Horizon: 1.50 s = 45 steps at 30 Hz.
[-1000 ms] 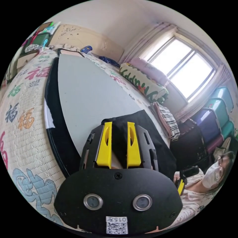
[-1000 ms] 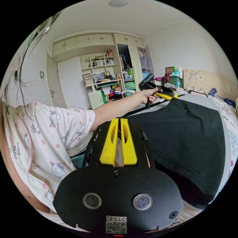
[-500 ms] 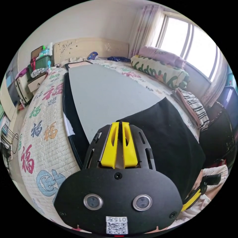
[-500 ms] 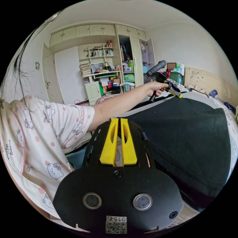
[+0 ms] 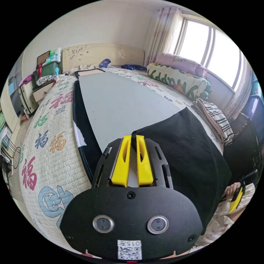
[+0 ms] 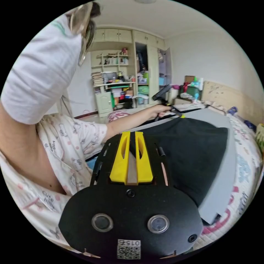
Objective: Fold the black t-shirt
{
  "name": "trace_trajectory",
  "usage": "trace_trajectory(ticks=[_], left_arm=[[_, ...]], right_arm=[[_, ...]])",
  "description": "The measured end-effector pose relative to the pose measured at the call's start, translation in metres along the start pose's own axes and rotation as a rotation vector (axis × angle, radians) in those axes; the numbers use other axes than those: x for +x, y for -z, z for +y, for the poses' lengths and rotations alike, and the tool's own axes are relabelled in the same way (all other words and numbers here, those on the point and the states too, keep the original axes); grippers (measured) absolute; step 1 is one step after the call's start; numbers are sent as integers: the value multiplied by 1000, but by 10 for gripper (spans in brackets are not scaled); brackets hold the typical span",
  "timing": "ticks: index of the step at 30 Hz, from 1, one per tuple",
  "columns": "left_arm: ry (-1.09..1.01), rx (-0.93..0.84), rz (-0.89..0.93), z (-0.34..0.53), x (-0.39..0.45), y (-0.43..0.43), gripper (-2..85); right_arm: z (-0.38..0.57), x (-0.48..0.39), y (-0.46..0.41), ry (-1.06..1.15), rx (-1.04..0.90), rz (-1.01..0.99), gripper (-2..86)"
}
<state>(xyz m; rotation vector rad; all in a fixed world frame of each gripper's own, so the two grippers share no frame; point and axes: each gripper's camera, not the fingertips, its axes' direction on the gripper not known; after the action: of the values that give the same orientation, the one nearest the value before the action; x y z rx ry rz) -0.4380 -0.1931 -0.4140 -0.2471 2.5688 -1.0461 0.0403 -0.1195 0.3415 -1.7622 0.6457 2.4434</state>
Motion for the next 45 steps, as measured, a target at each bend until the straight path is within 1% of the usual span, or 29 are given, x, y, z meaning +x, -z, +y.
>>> trace_trajectory(ticks=[2,3,5,7,8,10,14,18,21,23,25,26,27,29,30,32,34,35,37,39,40,41,42,44,45], left_arm=[[2,8,-13,6,6,4,18],[2,8,-16,8,7,4,18],[1,-3,-25,12,12,4,19],[-1,-7,-30,15,14,5,20],[-2,-6,-34,17,16,7,20],[-2,-4,-41,21,18,10,20],[-4,5,-51,30,19,20,19],[-1,41,-23,41,14,39,17],[25,110,68,56,-1,67,17],[37,136,131,63,-13,81,21],[27,116,163,65,-17,81,26],[10,83,182,64,-17,77,29],[2,67,190,63,-17,74,29],[1,30,196,62,-19,71,27],[0,26,199,62,-20,71,27],[14,14,213,64,-26,71,23],[23,5,225,65,-30,70,20],[28,0,234,66,-32,69,18],[35,-5,247,67,-35,69,17],[40,-6,254,69,-35,69,15],[42,-7,257,70,-35,69,13],[42,-9,259,71,-34,68,12],[42,-10,259,72,-34,68,12],[40,-14,256,75,-30,66,10],[39,-14,253,75,-28,66,10]], right_arm=[[13,37,19,-76,7,229,10],[18,47,18,-96,-8,278,7],[40,89,-6,-201,-167,392,0],[56,104,-24,-220,-225,387,-2],[61,106,-30,-236,-209,393,-3],[60,110,-45,-233,-242,408,-3],[49,126,-71,-152,-292,405,1],[31,155,-74,-94,-271,458,19],[7,205,-80,-93,-215,508,47],[-15,263,-88,-133,-156,460,49],[-31,312,-102,-164,-137,414,42],[-42,345,-118,-182,-146,409,34],[-47,361,-127,-192,-156,414,29],[-66,420,-173,-220,-217,447,13],[-69,435,-185,-232,-240,456,11],[-73,496,-232,-310,-360,515,3],[-64,527,-257,-358,-415,515,0],[-55,537,-272,-342,-473,528,0],[-42,539,-280,-322,-520,579,2],[-35,517,-263,-294,-472,641,9],[-30,485,-246,-232,-421,640,14],[-25,442,-227,-146,-372,605,21],[-22,419,-218,-102,-351,572,25],[-7,319,-189,63,-306,354,49],[-2,293,-184,105,-303,287,58]])
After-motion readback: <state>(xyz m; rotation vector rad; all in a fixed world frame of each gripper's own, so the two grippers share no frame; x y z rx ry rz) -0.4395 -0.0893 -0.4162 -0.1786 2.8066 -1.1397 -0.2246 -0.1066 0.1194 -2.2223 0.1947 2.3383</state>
